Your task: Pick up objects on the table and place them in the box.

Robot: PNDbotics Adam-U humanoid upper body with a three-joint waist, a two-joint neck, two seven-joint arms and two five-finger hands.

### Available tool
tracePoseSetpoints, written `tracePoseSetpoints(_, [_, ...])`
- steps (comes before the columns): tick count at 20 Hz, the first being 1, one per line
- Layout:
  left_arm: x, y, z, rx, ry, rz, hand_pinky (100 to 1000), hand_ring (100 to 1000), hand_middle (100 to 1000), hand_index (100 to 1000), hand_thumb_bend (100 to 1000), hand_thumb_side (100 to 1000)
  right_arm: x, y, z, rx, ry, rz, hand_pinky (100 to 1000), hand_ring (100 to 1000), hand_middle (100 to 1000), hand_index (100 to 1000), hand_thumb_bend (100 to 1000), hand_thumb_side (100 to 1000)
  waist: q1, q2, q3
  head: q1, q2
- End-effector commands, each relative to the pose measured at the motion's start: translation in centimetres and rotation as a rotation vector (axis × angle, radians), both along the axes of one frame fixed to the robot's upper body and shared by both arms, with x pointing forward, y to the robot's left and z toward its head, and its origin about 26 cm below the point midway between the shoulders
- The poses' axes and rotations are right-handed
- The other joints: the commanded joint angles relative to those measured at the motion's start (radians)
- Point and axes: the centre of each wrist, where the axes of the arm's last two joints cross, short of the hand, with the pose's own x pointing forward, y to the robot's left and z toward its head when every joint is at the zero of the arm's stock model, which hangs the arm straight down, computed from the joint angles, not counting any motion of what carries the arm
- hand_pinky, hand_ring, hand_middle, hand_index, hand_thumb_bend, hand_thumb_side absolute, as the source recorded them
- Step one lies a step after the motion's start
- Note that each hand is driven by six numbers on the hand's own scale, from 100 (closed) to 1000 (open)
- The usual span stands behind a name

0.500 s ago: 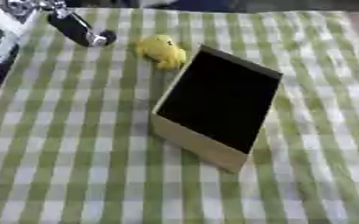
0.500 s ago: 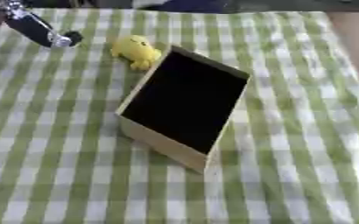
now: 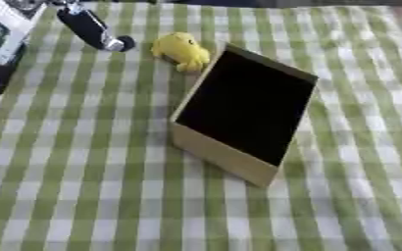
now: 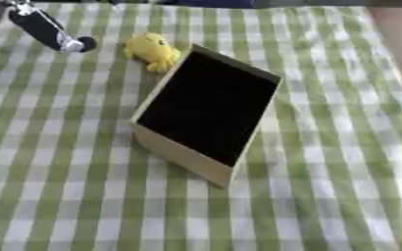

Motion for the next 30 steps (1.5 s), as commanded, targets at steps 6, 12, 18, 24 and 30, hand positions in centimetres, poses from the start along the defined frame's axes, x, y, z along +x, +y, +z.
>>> tracePoseSetpoints(6, [0.0, -0.8, 1.5, 0.043, -0.053, 0.017, 718, 835, 835, 890, 448, 180, -0.5, 0.1, 1.2, 0.001, -0.041, 0.018, 782, 786, 722, 868, 100, 1000, 0.006, -0.01, -0.021, 0.008, -0.036])
tracePoseSetpoints(12, [0.5, -1.0, 1.1, 0.053, -0.048, 0.023, 718, 837, 833, 887, 447, 192, -0.5, 0.2, 1.4, 0.001, -0.051, 0.022, 782, 786, 721, 868, 100, 1000, 0.011, 0.005, -0.039, 0.0, -0.083])
tracePoseSetpoints(18, [0.9, -1.0, 1.0, 0.073, -0.042, 0.045, 721, 842, 836, 884, 433, 190, -0.5, 0.3, 1.7, 0.004, -0.06, 0.027, 783, 786, 721, 868, 100, 1000, 0.014, 0.018, -0.057, 0.006, -0.095])
tracePoseSetpoints(24, [1.7, -0.6, 0.4, 0.078, -0.032, 0.08, 718, 841, 838, 883, 425, 200, -0.5, 0.3, 1.8, 0.006, -0.066, 0.031, 782, 785, 720, 867, 100, 1000, 0.018, 0.03, -0.073, 0.014, -0.104])
tracePoseSetpoints(30, [2.2, -0.2, 0.3, 0.067, -0.056, 0.129, 719, 842, 833, 875, 379, 199, -0.5, 0.4, 1.9, 0.006, -0.066, 0.035, 782, 784, 719, 867, 100, 1000, 0.02, 0.041, -0.086, 0.024, -0.103])
